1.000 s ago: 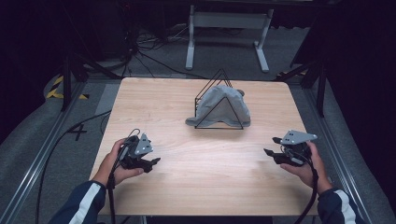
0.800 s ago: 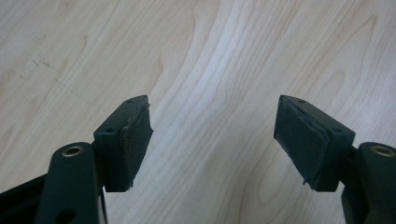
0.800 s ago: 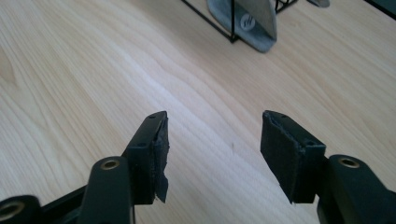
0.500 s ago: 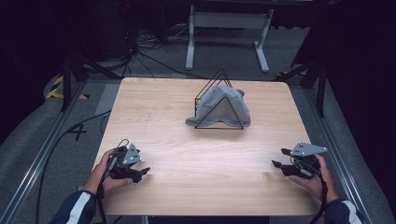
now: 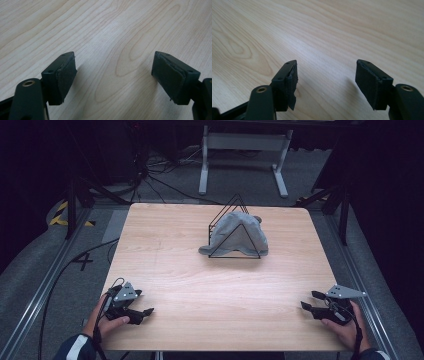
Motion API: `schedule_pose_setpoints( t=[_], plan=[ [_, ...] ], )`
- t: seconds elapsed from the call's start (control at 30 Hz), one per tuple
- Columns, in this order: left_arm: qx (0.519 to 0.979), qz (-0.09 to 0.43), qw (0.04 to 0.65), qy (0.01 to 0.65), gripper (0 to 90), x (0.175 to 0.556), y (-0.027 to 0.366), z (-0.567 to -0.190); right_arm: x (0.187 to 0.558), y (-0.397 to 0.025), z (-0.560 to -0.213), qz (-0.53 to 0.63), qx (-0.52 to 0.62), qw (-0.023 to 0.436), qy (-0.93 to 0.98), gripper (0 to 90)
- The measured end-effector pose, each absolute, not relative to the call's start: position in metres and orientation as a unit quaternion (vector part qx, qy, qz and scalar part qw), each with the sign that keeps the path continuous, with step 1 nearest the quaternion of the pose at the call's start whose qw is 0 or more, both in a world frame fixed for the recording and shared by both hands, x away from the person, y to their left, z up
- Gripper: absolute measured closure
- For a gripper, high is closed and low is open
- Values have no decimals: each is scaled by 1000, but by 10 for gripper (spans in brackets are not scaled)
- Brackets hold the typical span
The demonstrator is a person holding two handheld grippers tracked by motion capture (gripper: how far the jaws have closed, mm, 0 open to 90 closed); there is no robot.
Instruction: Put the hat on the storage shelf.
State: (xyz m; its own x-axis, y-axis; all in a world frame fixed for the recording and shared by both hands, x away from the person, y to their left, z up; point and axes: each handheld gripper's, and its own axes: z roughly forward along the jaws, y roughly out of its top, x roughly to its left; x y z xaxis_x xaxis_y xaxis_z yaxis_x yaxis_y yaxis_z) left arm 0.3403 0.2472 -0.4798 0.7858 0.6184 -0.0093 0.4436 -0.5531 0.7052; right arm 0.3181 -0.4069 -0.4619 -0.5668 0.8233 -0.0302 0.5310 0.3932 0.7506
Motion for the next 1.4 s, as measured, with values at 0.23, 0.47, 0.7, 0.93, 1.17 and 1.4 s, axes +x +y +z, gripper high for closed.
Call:
schedule_pose_setpoints(
  t=[0.23, 0.47, 0.7, 0.93, 1.17, 1.4],
  plan=[
    [862, 130, 372, 319, 190, 334, 253, -483, 317, -406, -467, 360, 420, 206, 808, 313],
    [859, 134, 368, 330, 167, 333, 252, -483, 317, -405, -467, 359, 422, 207, 806, 309],
    [862, 135, 363, 327, 157, 334, 253, -482, 318, -405, -467, 354, 435, 211, 801, 259],
    [862, 134, 363, 326, 156, 334, 253, -482, 318, -405, -467, 353, 438, 211, 799, 253],
    [863, 135, 362, 326, 156, 334, 253, -482, 318, -406, -467, 353, 438, 211, 799, 251],
    [862, 134, 363, 327, 156, 334, 253, -482, 318, -406, -467, 353, 438, 211, 799, 251]
  ],
)
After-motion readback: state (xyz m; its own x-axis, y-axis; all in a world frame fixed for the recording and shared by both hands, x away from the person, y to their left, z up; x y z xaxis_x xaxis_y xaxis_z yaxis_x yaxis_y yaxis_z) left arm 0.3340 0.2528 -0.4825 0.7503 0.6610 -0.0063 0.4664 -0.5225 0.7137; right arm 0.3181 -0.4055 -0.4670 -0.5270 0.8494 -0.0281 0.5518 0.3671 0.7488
